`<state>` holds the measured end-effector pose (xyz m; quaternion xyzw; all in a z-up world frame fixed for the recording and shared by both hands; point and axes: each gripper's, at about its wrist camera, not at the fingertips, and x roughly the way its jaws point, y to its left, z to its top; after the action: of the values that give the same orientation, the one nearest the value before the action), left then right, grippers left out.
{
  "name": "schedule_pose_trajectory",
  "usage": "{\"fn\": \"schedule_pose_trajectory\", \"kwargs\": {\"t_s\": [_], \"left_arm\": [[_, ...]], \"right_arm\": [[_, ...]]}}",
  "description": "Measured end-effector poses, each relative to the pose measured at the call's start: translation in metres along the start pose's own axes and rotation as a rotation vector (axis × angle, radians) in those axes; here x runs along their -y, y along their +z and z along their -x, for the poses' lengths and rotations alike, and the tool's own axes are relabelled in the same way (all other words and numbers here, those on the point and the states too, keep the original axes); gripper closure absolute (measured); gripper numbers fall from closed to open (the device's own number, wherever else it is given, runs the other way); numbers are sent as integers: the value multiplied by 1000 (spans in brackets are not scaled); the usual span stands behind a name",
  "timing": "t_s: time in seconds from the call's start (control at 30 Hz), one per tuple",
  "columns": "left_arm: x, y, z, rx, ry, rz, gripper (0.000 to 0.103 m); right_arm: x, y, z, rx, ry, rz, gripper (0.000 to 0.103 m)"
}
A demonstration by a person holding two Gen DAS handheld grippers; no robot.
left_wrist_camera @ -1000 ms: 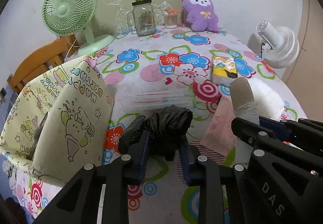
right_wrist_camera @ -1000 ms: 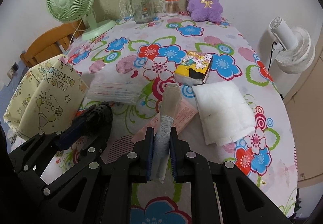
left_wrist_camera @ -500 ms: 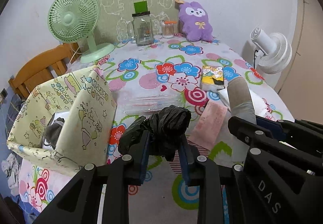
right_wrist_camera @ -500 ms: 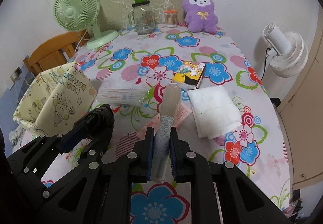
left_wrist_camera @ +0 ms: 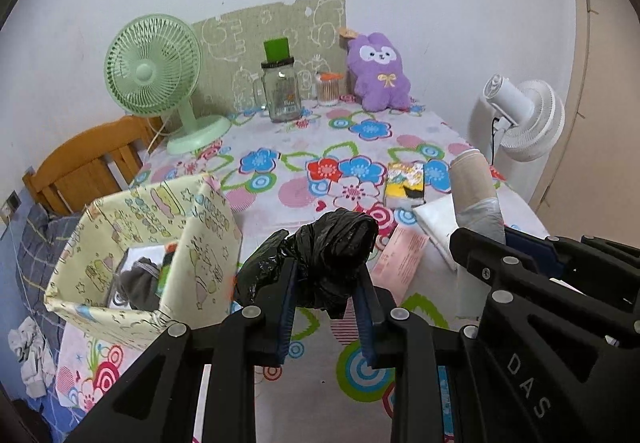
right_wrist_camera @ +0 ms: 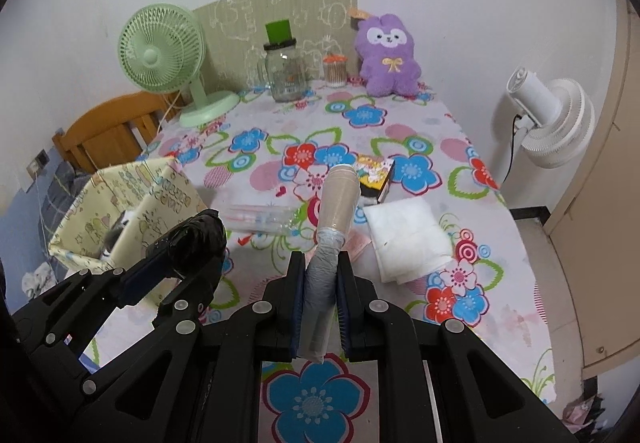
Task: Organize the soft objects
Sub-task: 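Lift both held items and carry them toward the yellow box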
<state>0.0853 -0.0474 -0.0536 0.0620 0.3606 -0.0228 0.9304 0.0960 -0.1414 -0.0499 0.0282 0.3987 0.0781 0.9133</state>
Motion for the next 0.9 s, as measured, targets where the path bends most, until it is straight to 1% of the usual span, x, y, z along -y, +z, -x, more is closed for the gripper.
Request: {"fn": "schedule_pose_trajectory", "kwargs": {"t_s": [0.53,0.7,0.9], "left_arm": [[-3,17,40,73,-15,-21,77],[-5,22,48,94,-21,-20,77],[-13,28,50,94,-34,-31,77]], "right_arm": [[-7,12,45,95,-8,-10,85],[-10,17,54,119,-12,-4,85],[-18,23,56,127,-19,-4,85]]}}
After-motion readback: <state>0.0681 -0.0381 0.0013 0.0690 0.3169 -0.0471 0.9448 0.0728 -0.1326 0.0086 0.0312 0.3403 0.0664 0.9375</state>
